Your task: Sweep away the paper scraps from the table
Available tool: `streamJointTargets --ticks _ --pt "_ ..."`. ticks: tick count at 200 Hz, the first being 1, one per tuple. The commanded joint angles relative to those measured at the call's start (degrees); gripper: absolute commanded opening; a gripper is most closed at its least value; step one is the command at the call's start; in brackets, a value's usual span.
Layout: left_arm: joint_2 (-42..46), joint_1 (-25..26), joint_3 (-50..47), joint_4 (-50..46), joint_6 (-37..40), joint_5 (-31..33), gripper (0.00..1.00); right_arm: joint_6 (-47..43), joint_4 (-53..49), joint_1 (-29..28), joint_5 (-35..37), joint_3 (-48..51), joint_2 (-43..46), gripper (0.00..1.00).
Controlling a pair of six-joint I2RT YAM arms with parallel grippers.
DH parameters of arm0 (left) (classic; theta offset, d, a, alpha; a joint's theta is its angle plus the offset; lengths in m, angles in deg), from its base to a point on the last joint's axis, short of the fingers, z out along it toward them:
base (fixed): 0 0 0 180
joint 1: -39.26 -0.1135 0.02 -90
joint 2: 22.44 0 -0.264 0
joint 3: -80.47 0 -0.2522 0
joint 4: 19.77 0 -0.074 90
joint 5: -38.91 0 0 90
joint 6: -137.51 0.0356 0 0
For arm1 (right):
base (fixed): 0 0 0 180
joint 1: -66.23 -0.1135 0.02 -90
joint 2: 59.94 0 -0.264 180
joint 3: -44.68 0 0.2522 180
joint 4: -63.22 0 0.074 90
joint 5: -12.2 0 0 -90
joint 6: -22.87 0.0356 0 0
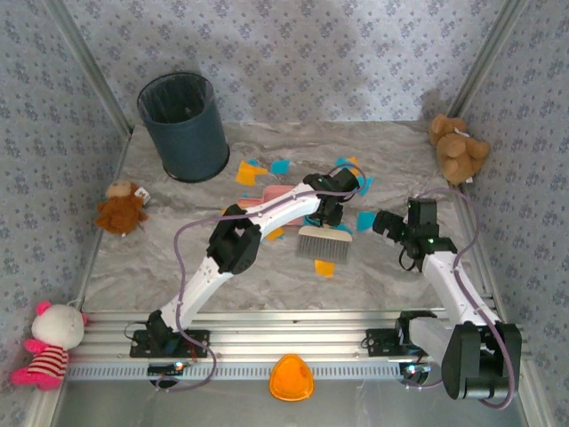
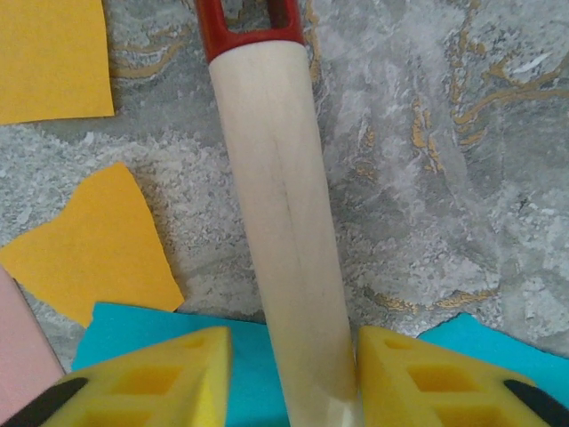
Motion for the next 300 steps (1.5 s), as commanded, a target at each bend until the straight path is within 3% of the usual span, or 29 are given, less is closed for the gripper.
streamJointTargets --ticks 1,98,174,235,300 --pt "-1.2 0.5 2.3 -2.3 -0.4 -0.5 0.39 -0.2 0.0 0.4 -0.6 0.7 -0.2 1.00" --pt "-3.2 1.2 3.4 -4.5 -0.4 -1.7 0.33 0.0 0.4 0.6 -0.6 0.4 -1.4 1.00" --pt "0.6 1.3 3.2 -2.3 2.4 -1.9 0.28 0.3 -0.6 0.6 -1.5 -0.3 -0.8 1.00" --pt "10.2 2.3 -4.2 7.0 8.5 0.1 0.27 2.7 -1.2 2.9 -12.2 -1.8 0.5 1.00" --pt "24.3 2.3 -26.4 29.3 20.1 -3.5 0.26 6.8 5.7 7.6 -28.3 -1.4 4.5 1.00"
